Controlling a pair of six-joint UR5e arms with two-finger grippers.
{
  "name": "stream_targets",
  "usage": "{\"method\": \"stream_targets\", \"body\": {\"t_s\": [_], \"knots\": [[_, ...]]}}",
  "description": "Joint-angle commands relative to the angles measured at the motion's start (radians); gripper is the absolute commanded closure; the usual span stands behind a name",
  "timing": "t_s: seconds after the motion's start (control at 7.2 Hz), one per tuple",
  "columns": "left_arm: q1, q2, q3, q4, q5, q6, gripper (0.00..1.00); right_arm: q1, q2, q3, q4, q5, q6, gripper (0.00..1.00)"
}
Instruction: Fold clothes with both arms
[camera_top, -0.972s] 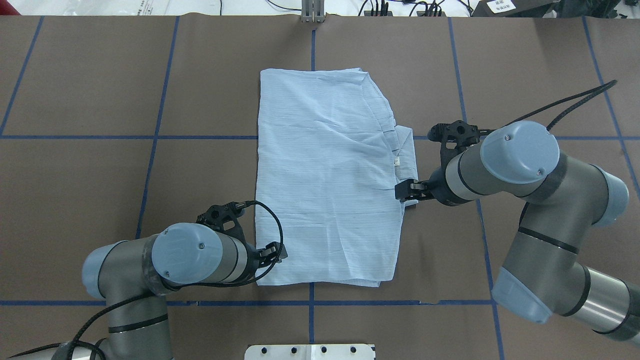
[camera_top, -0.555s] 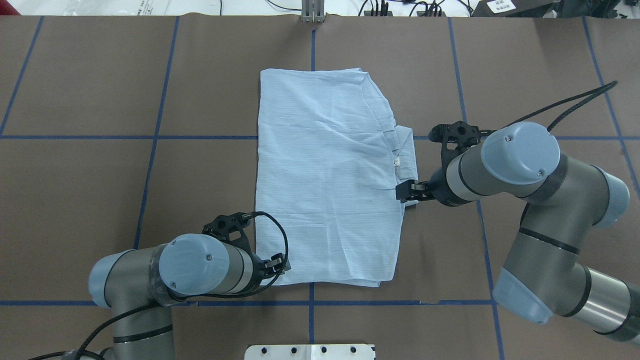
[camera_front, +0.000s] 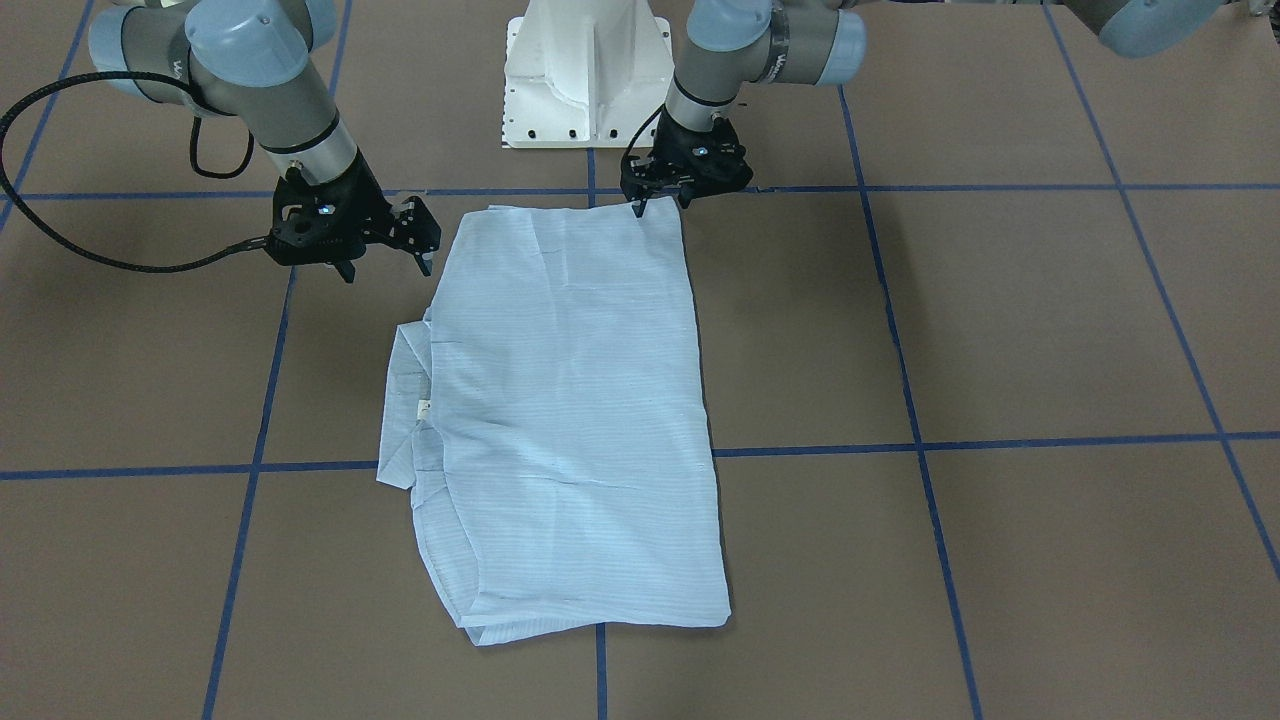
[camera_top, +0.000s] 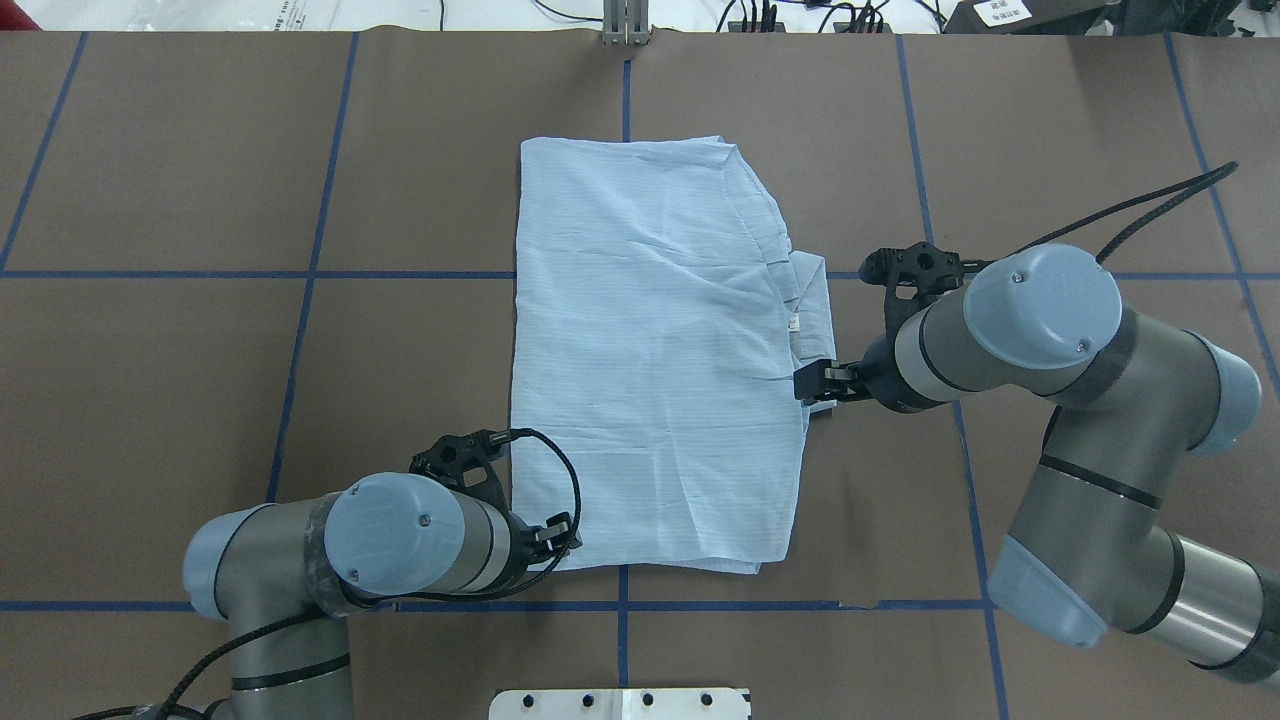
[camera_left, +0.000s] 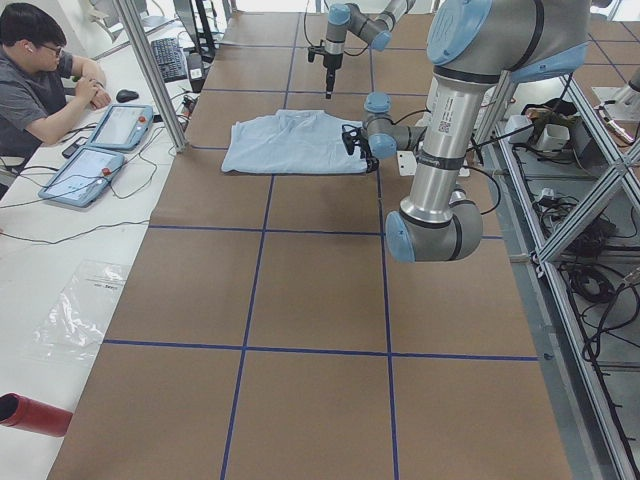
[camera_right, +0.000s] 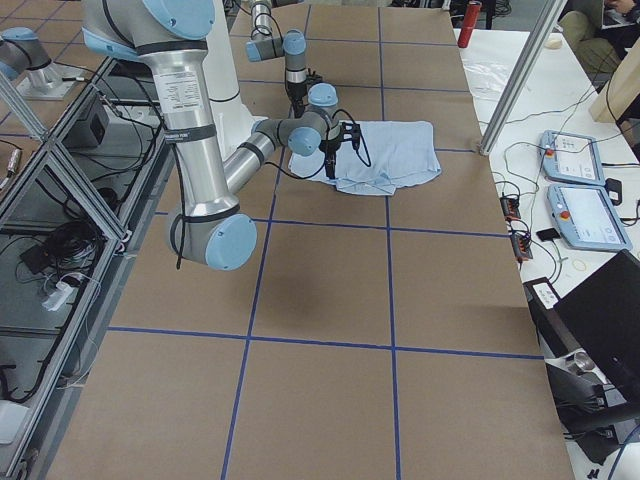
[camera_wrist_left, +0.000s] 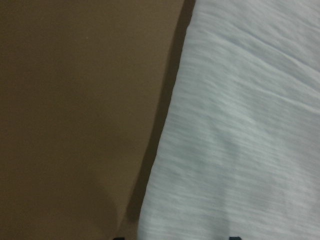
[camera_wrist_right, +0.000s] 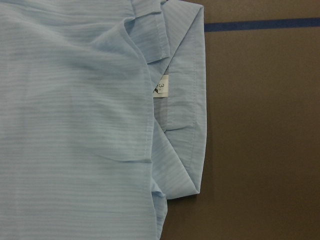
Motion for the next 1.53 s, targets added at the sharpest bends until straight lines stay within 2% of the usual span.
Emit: {"method": "stream_targets", "body": {"t_s": [0.0,0.56,1.39], "knots": [[0.0,-0.001,0.005,0.0,0.0,0.0,0.3,0.0,-0.002,-0.001,0.0,-0.002,0.0,0.0],[0.0,-0.009,0.007,0.0,0.0,-0.002,0.52,0.0,-0.014,-0.001,0.0,-0.003,0.0,0.0],[-0.028,-0.009,0.008,0.005,0.0,0.002,0.54,-0.001,-0.014,-0.006,0.0,-0.003,0.0,0.0]]}}
